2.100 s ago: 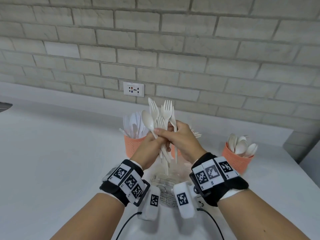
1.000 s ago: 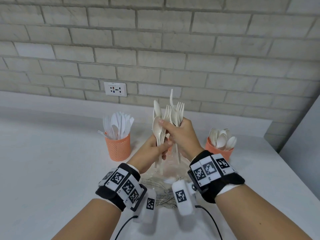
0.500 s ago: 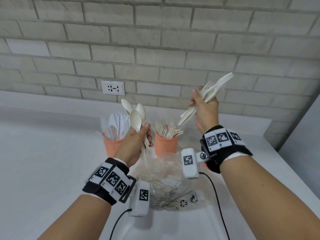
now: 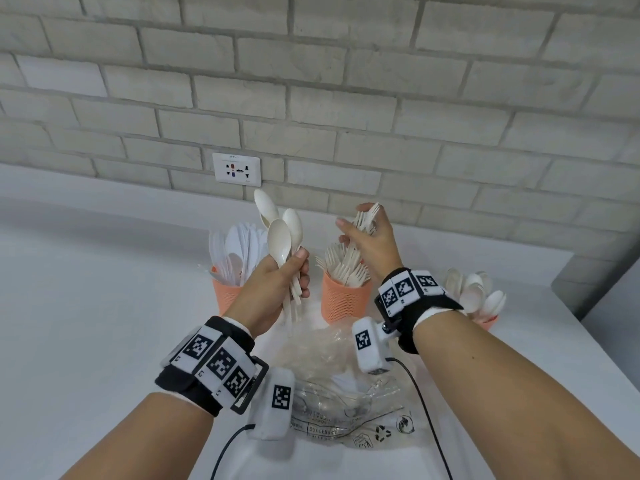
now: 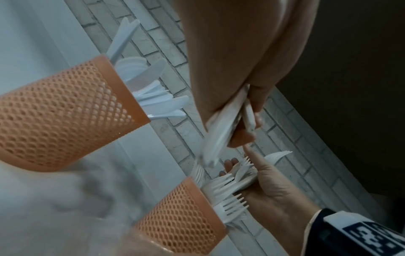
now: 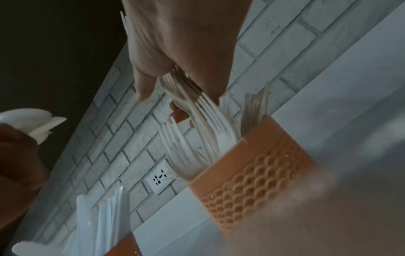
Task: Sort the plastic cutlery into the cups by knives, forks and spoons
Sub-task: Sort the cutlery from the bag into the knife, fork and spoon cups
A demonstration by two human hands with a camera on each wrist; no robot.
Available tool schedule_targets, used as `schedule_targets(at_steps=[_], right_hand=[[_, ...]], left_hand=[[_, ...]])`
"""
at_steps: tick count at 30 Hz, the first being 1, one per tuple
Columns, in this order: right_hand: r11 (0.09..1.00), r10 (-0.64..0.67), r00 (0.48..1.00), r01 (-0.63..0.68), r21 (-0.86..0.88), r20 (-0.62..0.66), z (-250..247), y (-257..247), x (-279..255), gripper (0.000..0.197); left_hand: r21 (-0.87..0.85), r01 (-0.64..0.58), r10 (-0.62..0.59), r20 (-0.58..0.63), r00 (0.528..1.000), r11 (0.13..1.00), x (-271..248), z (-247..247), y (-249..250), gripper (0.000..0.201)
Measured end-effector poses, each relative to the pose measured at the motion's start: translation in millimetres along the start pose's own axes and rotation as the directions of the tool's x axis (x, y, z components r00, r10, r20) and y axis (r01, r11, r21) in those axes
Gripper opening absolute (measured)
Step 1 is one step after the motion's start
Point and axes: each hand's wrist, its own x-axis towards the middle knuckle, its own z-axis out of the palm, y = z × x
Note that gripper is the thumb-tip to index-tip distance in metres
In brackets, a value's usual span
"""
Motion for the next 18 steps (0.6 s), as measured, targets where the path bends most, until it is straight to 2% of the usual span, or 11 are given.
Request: schedule_targets(at_steps=[2, 4, 7, 9, 11, 12, 14, 17, 18], right_hand=[[0.998, -0.012, 1.0, 0.01, -0.066, -0.027, 1, 1, 5, 0.013], [0.98, 0.012, 1.0, -0.015, -0.198, -0.018, 1, 4, 10, 0.012], [0.85, 0.191, 0.975, -0.106, -0.516, 0.115, -4, 14, 17, 0.01], [0.763, 0.299, 0.934, -0.111, -0.636, 0.196, -6, 16, 18, 0.021], [0.774, 0.241, 0.951, -0.07, -0.629, 0.191, -7, 12, 19, 0.046], [0.817, 0.162, 0.975, -0.045, -0.574, 0.154, -7, 8, 19, 0.049], [0.852, -0.006, 0.997, 0.046, -0.522, 0.078, -8, 3, 18, 0.037], [0.742, -0.068, 0.995, 0.102, -0.663, 0.077, -9, 1, 14, 0.03], [0.735, -0.104, 0.992, 0.127, -0.666, 0.075, -8, -2, 10, 0.028]], left_hand=[[0.004, 0.006, -0.006, 0.008, 1.0, 1.0, 3, -1, -2, 0.021], [0.02, 0.011, -0.012, 0.021, 1.0, 1.0, 6, 0, -3, 0.019], [0.034, 0.01, -0.011, 0.045, 0.999, 0.999, 8, 4, -4, 0.017], [0.041, 0.003, -0.006, 0.06, 0.998, 0.999, 8, 6, -3, 0.019], [0.046, 0.002, -0.005, 0.072, 0.997, 0.999, 6, 6, -3, 0.019], [0.047, 0.0, -0.004, 0.076, 0.997, 0.999, 5, 6, -2, 0.018], [0.038, -0.005, 0.002, 0.082, 0.997, 0.999, 4, 6, 0, 0.016], [0.03, -0.014, 0.011, 0.098, 0.995, 0.999, 0, 10, 3, 0.015], [0.041, -0.024, 0.019, 0.11, 0.994, 0.999, -1, 11, 4, 0.015]])
